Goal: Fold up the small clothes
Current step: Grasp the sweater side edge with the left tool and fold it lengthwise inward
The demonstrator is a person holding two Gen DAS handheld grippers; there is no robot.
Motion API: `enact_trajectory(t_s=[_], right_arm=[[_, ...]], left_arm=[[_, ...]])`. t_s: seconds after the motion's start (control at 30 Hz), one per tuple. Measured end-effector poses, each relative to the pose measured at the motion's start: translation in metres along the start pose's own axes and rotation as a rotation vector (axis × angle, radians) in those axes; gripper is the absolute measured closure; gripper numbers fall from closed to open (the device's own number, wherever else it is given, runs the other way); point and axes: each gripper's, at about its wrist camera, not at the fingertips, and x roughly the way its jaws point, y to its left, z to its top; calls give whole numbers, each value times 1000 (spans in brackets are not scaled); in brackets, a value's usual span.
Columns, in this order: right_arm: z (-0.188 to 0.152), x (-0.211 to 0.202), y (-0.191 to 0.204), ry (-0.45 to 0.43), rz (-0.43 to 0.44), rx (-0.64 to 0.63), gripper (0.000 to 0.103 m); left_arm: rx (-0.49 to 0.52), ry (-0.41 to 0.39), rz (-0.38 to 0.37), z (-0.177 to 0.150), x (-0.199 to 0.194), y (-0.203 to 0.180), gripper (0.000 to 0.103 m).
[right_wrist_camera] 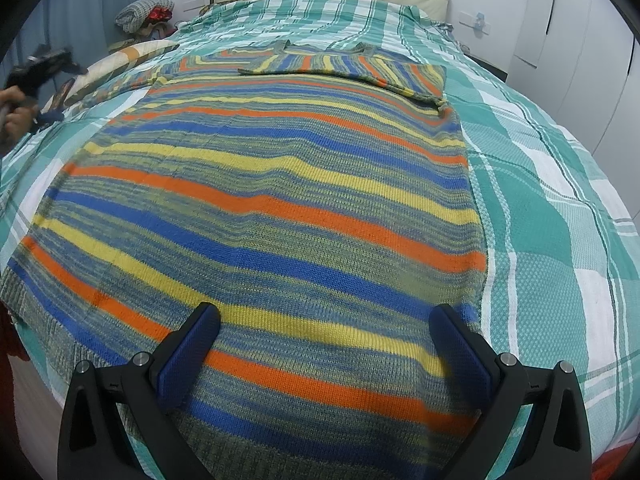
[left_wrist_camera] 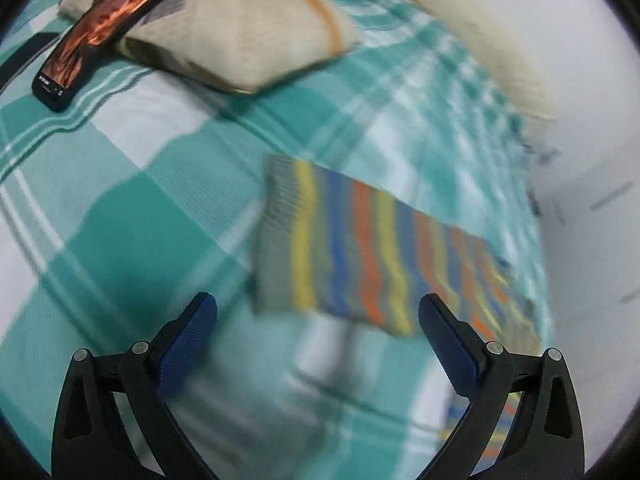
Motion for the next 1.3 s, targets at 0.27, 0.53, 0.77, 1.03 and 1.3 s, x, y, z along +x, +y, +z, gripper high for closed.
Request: enact_trajectory(t_s=[0.27,0.53,0.77,1.03,1.3], right_arm=[[1,0,0,3,-4,-1,0],[4,0,2,12,-6,3,0],[6,0,4,20,-6,5,0],[6,0,7,22,-7,3,0],[6,0,8,22,-7,4,0]], left_arm=[[135,19,82,9,20,-19,92],[399,-120,121,-4,-29,-138,97],[769,-117,-39,-77,-26,-304,97],[988,-27,-57,-198,69,-393,94],[1032,73,-16,-272,54,-339,25]])
